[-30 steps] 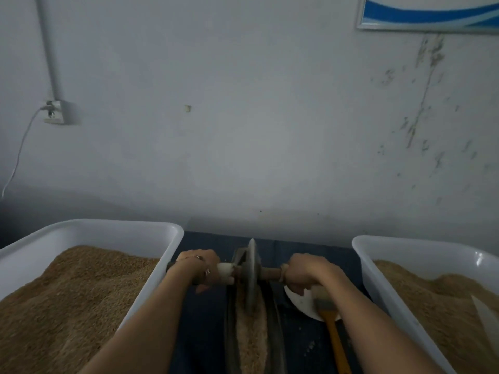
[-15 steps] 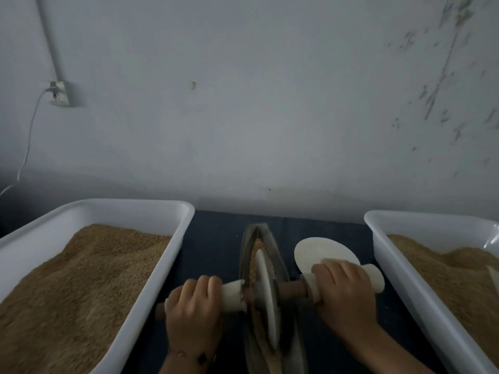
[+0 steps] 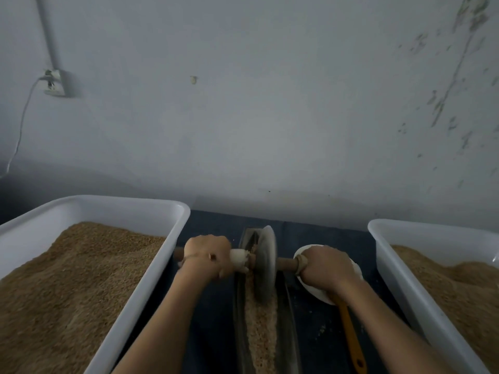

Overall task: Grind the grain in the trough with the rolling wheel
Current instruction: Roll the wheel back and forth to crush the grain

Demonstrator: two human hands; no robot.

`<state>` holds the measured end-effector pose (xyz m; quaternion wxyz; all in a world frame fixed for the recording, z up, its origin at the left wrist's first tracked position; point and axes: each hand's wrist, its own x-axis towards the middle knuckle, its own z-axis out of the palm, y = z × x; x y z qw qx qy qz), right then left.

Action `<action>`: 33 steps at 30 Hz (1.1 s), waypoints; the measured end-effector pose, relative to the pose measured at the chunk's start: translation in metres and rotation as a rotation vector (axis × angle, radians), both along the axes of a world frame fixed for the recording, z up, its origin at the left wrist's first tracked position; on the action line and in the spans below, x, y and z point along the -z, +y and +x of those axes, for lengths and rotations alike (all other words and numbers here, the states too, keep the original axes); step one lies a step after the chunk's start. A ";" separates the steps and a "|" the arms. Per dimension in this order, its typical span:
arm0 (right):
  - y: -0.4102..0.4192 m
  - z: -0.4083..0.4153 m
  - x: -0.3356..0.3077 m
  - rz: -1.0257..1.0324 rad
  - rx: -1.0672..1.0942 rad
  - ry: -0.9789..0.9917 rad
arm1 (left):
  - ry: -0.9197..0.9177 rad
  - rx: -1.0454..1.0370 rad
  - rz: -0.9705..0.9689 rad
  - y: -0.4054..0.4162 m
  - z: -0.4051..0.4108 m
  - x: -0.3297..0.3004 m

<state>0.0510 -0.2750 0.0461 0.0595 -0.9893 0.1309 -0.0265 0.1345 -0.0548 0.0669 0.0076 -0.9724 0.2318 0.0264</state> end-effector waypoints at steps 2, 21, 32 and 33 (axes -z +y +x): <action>0.017 -0.031 0.019 -0.183 -0.021 -0.375 | -0.237 0.013 -0.140 0.015 -0.034 0.021; 0.008 -0.003 0.013 -0.175 0.006 -0.245 | -0.380 -0.001 -0.240 0.019 -0.027 0.035; 0.034 -0.079 0.037 -0.219 -0.061 -0.630 | -0.563 0.169 -0.429 0.039 -0.077 0.040; 0.037 -0.095 0.043 -0.256 -0.084 -0.649 | -0.584 0.198 -0.450 0.045 -0.089 0.041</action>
